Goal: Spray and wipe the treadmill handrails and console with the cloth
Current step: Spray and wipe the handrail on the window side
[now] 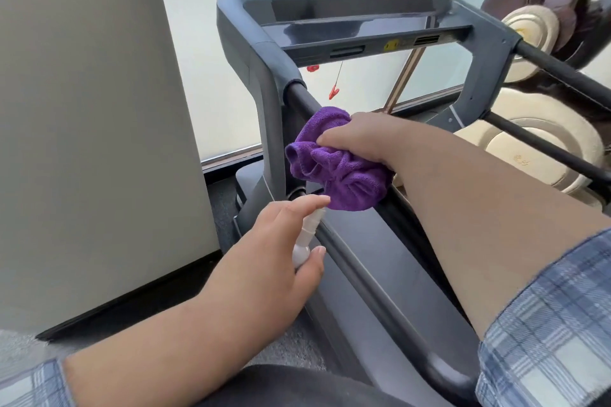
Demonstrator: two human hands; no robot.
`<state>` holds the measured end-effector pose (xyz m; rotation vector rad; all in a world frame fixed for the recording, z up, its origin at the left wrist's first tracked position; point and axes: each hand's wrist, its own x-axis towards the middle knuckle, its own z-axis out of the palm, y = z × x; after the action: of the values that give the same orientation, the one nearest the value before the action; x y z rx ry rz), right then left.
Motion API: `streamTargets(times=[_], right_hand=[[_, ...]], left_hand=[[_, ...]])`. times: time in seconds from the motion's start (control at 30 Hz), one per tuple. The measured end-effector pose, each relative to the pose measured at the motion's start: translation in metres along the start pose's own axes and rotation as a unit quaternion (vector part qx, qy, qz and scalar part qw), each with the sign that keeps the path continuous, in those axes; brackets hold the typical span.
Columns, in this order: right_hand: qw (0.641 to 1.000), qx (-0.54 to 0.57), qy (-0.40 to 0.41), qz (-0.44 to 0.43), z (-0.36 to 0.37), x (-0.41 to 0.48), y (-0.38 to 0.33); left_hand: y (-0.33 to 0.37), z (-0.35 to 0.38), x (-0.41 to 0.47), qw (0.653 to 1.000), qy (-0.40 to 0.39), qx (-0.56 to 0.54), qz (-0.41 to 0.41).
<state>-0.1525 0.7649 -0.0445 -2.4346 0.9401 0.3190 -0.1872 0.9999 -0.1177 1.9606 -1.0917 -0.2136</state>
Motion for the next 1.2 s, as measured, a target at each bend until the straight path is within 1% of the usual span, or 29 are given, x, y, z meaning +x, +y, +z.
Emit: streamTargets(times=[0.1,0.23,0.3,0.4,0.47,0.57,0.73,0.83,0.93,1.03,1.13,1.2], right_hand=[[0.996,0.073,-0.047,-0.001,0.003,-0.023,0.032],[0.973,0.192,-0.126,-0.007,0.009,-0.064,0.079],[0.962,0.230,-0.145,-0.010,0.012,-0.088,0.100],[0.946,0.280,-0.166,0.012,0.016,-0.119,0.126],[0.940,0.294,-0.173,0.027,0.018,-0.136,0.141],[0.939,0.297,-0.173,0.028,0.019,-0.156,0.161],[0.929,0.333,-0.163,-0.016,0.029,-0.179,0.195],[0.927,0.342,-0.151,-0.023,0.034,-0.184,0.201],[0.938,0.318,-0.137,-0.026,0.031,-0.185,0.197],[0.963,0.245,-0.109,-0.023,0.026,-0.183,0.184],[0.994,0.103,-0.038,-0.029,0.023,-0.177,0.162],[0.999,-0.017,0.020,-0.035,0.023,-0.171,0.143]], left_hand=[[0.023,0.018,-0.020,1.000,0.005,0.000,0.001],[0.054,0.043,-0.049,1.000,0.008,0.024,0.018],[0.067,0.055,-0.064,0.999,-0.002,0.037,0.024],[0.085,0.070,-0.084,0.999,-0.006,0.047,0.026],[0.095,0.077,-0.094,0.998,-0.003,0.049,0.025],[0.109,0.083,-0.105,0.998,0.002,0.056,0.027],[0.120,0.092,-0.116,0.997,0.006,0.076,0.034],[0.119,0.096,-0.119,0.996,0.008,0.081,0.030],[0.117,0.096,-0.119,0.996,0.009,0.082,0.022],[0.112,0.095,-0.116,0.997,0.019,0.072,0.014],[0.106,0.096,-0.108,0.998,0.026,0.060,0.009],[0.104,0.095,-0.102,0.998,0.026,0.049,0.009]])
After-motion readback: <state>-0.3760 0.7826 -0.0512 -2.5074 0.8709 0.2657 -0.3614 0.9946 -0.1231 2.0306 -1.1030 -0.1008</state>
